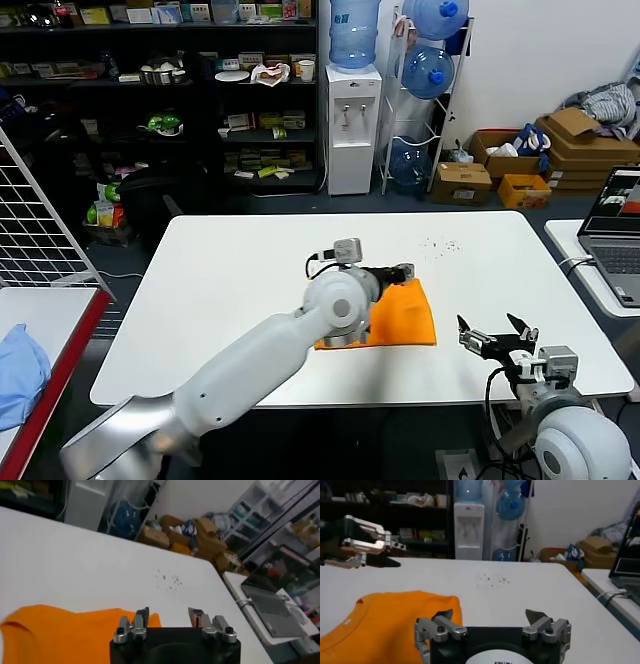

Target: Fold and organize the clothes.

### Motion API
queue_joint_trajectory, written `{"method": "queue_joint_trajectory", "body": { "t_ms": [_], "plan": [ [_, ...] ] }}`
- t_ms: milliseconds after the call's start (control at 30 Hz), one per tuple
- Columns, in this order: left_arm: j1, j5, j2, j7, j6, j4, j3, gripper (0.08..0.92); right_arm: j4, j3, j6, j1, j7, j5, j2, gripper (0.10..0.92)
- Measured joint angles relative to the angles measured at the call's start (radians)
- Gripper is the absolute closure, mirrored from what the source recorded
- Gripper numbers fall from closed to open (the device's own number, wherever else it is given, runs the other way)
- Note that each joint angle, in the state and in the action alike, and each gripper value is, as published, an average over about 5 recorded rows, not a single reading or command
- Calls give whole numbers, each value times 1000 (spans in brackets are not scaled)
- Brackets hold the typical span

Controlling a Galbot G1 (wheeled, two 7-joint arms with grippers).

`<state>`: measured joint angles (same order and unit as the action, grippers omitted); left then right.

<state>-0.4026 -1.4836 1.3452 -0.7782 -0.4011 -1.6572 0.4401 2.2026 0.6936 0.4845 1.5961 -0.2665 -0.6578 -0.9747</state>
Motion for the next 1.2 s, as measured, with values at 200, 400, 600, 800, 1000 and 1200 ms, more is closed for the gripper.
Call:
{"method": "queue_joint_trajectory", "body": {
  "t_ms": [200,400,600,800,1000,1200],
  "plan": [
    [-228,264,-184,224,105,-146,-173,247,-3,52,-134,72,83,39,-7,104],
    [-586,562,-278,478,259,-273,-464,100,-22,70,-284,142,168,96,-47,104],
    [-921,817,-243,673,407,-377,-734,79,-32,69,-427,211,228,181,-115,104],
    [-1198,1003,-157,786,533,-456,-888,79,-20,55,-536,279,262,281,-196,104],
    [-1414,1098,-87,839,630,-499,-975,79,-15,45,-618,355,279,363,-268,104],
    [-1526,1159,-27,870,683,-523,-1018,79,-17,45,-670,402,301,413,-335,104]
  ]
}}
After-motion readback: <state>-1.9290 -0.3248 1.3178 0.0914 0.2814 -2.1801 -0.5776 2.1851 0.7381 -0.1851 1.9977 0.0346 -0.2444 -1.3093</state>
